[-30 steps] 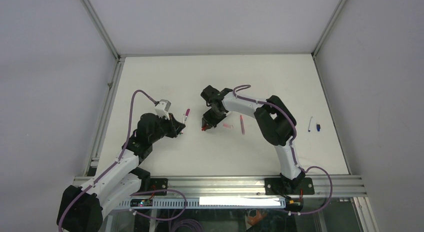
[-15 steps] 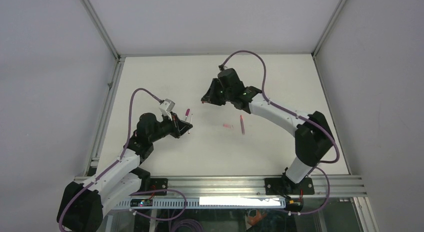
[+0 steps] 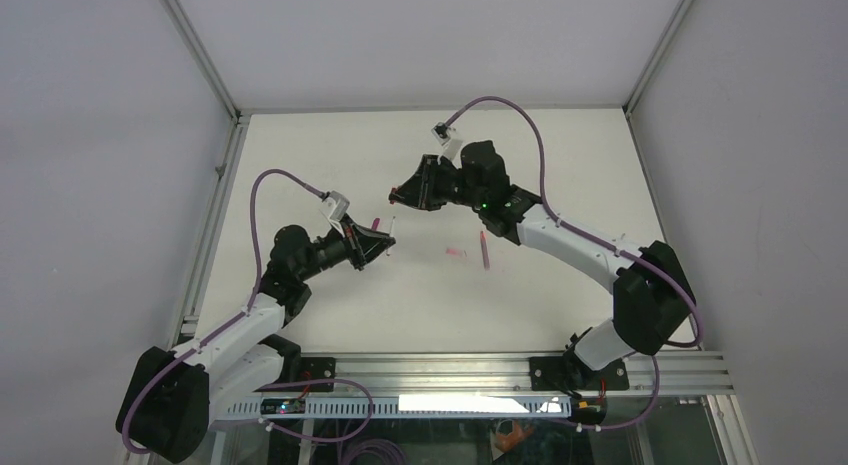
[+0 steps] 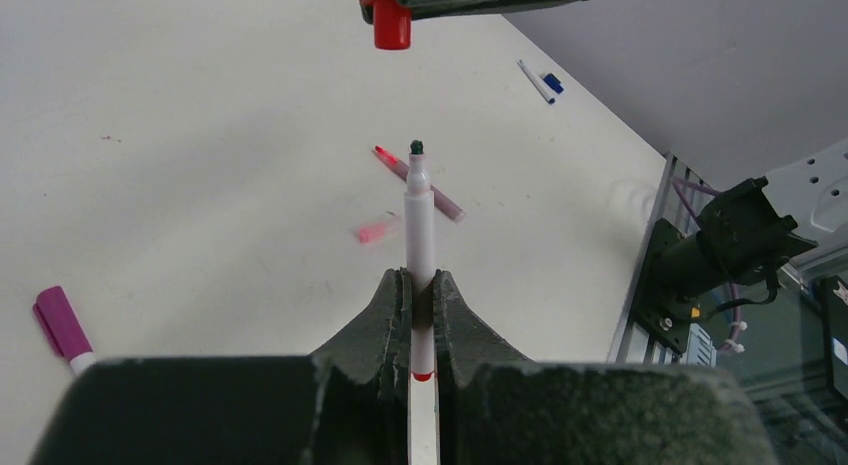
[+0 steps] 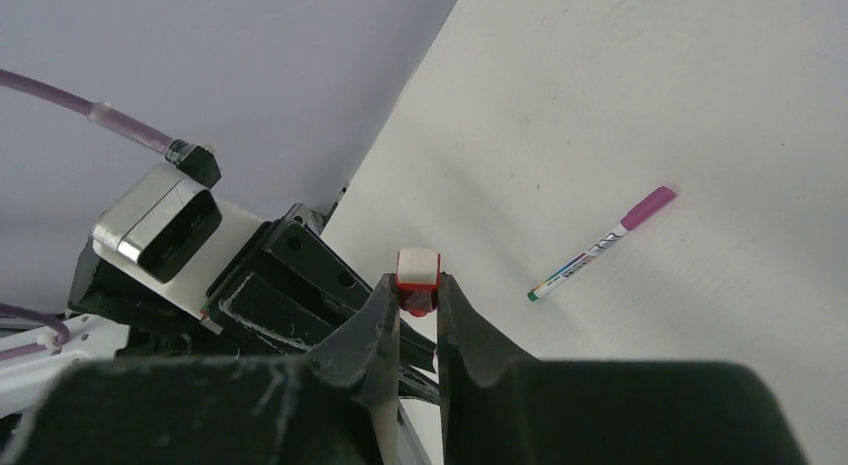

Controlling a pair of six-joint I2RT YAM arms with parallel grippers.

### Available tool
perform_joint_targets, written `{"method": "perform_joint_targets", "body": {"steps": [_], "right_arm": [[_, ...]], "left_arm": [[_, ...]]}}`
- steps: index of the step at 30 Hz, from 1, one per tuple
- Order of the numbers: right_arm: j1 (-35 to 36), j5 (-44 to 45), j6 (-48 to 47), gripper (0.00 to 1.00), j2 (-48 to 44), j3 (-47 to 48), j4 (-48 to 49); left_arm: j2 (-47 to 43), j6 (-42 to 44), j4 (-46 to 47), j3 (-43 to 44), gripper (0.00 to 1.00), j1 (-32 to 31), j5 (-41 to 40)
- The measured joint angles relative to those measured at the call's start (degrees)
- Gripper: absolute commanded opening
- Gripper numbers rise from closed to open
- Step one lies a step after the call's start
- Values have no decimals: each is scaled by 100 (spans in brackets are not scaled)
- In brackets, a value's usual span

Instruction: Insert the pens into the pen caps

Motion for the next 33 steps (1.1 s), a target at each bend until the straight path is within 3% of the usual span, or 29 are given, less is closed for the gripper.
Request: {"method": "perform_joint_targets", "body": {"steps": [10, 33], "right_arm": [[0, -162, -184, 0, -435, -70, 42], [101, -275, -361, 0, -426, -79, -225]], "left_arm": [[-22, 2, 146, 68, 0, 0, -11], [-289, 173, -76, 304, 0, 0, -35]]}}
